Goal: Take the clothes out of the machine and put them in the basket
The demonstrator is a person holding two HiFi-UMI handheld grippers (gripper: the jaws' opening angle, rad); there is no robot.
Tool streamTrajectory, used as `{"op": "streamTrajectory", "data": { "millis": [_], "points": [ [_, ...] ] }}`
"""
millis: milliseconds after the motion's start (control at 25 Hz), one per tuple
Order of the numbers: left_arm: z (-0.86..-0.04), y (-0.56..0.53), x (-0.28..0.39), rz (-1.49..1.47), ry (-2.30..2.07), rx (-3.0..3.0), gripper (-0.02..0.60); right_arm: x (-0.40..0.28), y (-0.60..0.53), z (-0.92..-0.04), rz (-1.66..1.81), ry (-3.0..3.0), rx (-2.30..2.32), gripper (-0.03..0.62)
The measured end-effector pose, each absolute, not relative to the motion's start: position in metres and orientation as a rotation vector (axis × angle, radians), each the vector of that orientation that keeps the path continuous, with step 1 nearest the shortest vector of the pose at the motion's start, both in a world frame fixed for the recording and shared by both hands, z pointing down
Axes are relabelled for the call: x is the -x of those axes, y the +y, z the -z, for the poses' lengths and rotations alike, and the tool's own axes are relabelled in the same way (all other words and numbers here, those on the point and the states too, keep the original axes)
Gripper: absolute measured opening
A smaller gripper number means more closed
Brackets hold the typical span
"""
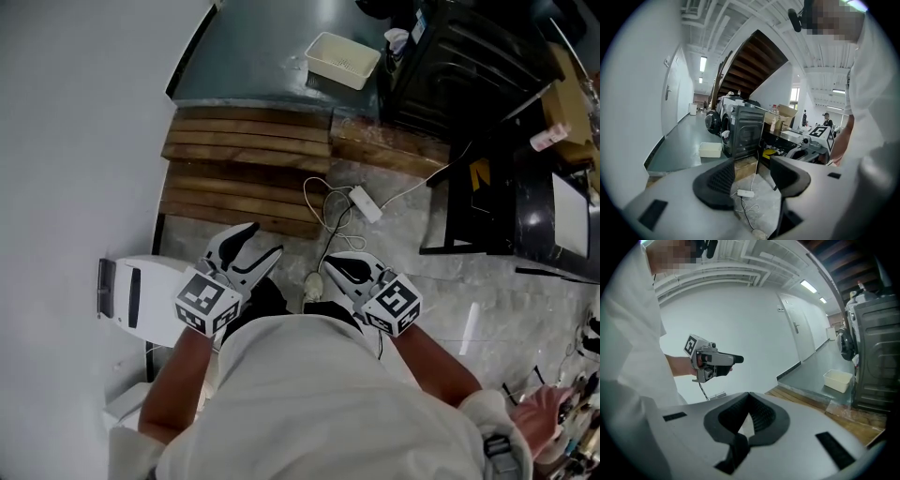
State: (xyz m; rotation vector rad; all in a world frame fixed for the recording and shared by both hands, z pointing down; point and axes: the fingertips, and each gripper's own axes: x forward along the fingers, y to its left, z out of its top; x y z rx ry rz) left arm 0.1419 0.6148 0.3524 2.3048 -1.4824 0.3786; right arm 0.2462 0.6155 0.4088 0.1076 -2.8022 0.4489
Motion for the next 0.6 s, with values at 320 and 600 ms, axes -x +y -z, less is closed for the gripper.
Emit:
{"op": "streamTrajectory", "data": {
  "millis": [320, 600],
  "points": [
    [-0.35, 0.538, -0.122, -0.381, -1.418, -2.366, 0.233, -0.225, 0.562, -0.412, -0.461, -2.784, -0.18, 0.005],
    [-0.354, 0.458, -0.082, -0.344, -1.332, -2.429, 0.233, -0.196, 0.499, -0.417, -0.466, -2.745, -0.305, 0.005]
  ]
}}
